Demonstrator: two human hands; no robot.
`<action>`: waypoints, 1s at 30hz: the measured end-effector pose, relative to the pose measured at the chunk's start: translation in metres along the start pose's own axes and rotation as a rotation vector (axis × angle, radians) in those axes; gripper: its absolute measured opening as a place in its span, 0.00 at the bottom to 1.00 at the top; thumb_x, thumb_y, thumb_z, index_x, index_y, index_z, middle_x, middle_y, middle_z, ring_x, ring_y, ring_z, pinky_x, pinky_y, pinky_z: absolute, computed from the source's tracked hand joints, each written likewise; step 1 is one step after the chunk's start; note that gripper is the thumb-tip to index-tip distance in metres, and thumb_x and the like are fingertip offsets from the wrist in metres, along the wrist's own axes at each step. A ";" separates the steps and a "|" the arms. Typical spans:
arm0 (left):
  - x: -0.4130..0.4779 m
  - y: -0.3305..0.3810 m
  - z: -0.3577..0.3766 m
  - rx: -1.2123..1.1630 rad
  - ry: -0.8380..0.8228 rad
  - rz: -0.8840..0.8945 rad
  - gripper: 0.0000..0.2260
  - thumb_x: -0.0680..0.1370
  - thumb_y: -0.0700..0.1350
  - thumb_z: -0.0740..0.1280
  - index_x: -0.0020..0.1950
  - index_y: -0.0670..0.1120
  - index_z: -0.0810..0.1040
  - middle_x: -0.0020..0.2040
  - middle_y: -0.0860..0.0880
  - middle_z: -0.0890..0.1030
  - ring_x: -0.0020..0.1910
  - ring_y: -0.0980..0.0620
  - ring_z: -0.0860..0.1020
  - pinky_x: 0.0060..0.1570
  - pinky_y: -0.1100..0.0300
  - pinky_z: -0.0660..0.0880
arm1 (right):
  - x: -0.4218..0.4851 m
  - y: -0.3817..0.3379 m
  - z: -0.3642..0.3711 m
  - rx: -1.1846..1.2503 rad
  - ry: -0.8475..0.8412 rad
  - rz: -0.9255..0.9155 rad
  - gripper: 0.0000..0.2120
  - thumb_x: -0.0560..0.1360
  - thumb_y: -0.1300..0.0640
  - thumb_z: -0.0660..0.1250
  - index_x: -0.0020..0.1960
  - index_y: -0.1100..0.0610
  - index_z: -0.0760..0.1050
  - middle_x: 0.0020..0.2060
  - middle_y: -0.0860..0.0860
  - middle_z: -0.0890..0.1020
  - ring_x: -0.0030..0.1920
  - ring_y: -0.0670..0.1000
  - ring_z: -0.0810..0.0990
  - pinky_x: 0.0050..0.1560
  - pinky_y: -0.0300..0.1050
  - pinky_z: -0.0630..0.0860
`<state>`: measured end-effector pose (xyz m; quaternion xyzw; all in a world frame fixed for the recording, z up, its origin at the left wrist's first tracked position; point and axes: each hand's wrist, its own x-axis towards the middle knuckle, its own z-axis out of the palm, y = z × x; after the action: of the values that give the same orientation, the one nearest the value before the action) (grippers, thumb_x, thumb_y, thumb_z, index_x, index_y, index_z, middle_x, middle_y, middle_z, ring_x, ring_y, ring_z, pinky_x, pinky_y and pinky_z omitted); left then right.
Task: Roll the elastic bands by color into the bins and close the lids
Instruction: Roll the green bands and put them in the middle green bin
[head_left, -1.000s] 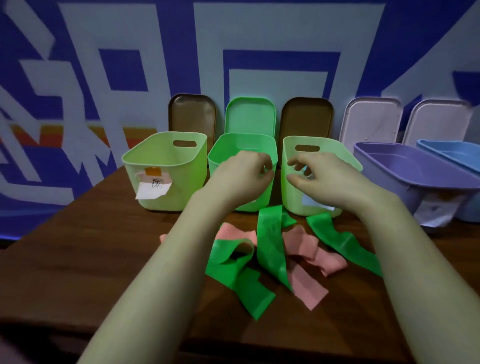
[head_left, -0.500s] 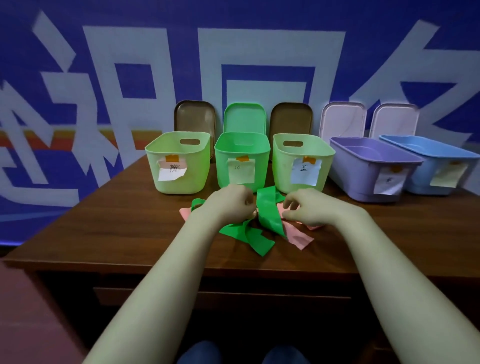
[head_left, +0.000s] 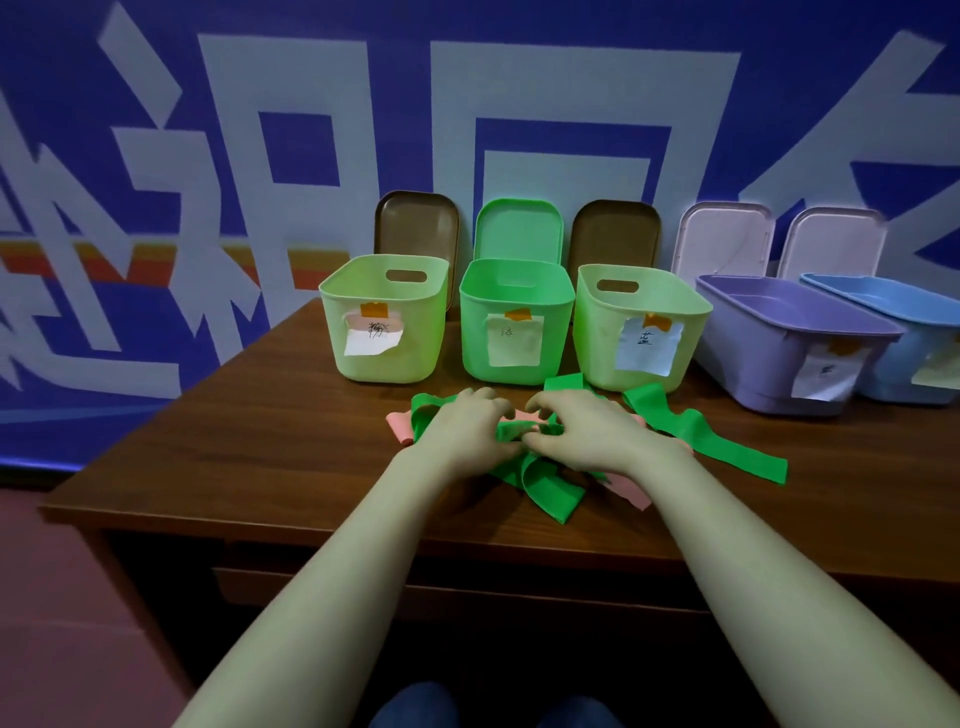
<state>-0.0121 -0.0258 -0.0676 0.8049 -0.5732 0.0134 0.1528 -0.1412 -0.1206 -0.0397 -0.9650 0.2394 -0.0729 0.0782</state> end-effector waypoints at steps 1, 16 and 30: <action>0.000 -0.001 0.002 -0.013 0.005 0.006 0.21 0.77 0.55 0.66 0.66 0.46 0.74 0.63 0.45 0.74 0.62 0.45 0.71 0.60 0.52 0.70 | 0.002 -0.001 0.002 0.009 -0.002 -0.002 0.21 0.75 0.47 0.63 0.67 0.49 0.70 0.62 0.48 0.77 0.59 0.51 0.77 0.50 0.43 0.70; 0.006 -0.007 0.006 -0.313 0.051 -0.037 0.10 0.78 0.48 0.65 0.54 0.45 0.81 0.52 0.48 0.81 0.49 0.52 0.78 0.49 0.56 0.77 | 0.022 0.002 0.012 0.062 0.214 0.012 0.10 0.77 0.56 0.62 0.54 0.52 0.80 0.53 0.49 0.81 0.55 0.53 0.78 0.58 0.50 0.70; 0.019 0.006 -0.017 -0.534 0.336 -0.023 0.20 0.74 0.41 0.66 0.66 0.45 0.71 0.59 0.50 0.73 0.56 0.56 0.72 0.55 0.63 0.71 | 0.041 0.008 -0.035 0.745 0.544 0.062 0.05 0.74 0.61 0.69 0.49 0.59 0.81 0.40 0.49 0.81 0.43 0.48 0.79 0.47 0.41 0.74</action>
<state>-0.0089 -0.0404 -0.0461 0.7294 -0.5139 -0.0065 0.4516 -0.1153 -0.1508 -0.0032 -0.8094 0.2373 -0.4021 0.3562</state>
